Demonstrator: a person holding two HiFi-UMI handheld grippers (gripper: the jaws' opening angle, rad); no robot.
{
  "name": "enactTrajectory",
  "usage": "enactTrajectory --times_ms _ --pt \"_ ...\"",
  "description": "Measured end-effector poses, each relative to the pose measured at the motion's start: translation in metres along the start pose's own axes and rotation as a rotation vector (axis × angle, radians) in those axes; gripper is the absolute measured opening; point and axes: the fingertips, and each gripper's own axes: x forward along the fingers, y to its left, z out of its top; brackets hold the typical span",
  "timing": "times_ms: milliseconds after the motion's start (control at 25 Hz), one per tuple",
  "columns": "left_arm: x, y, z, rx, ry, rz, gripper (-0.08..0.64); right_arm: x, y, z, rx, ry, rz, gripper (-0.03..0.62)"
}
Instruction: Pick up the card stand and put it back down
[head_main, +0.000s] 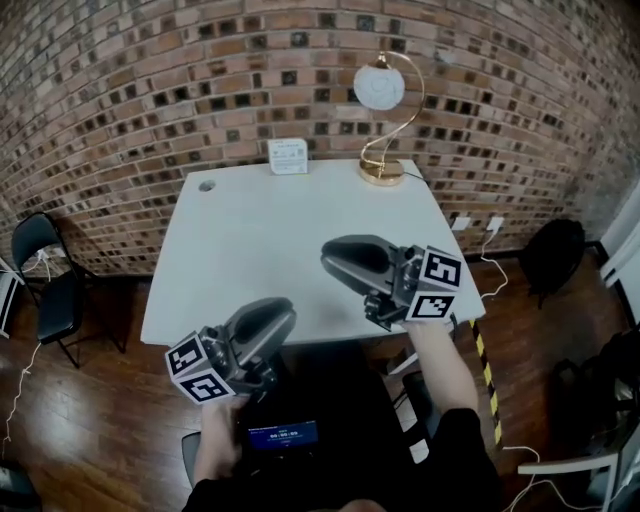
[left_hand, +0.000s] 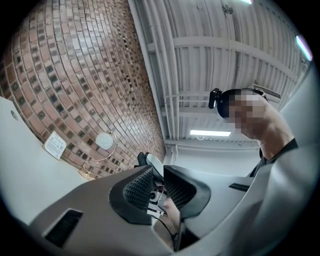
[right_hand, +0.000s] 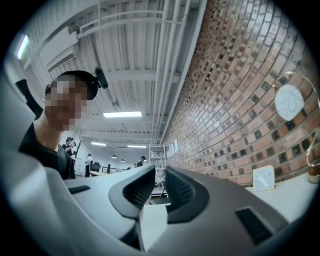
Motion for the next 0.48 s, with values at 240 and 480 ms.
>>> enactTrajectory --times_ms 240,480 --pt "-0.01 -0.037 -0.016 -0.019 0.016 -0.01 0.067 -0.021 0.066 0.006 0.025 -0.103 0.009 0.055" --pt "-0.015 -0.08 -0.029 -0.03 0.037 -0.038 0.067 -0.038 0.153 0.014 -0.029 -0.172 0.08 0.051"
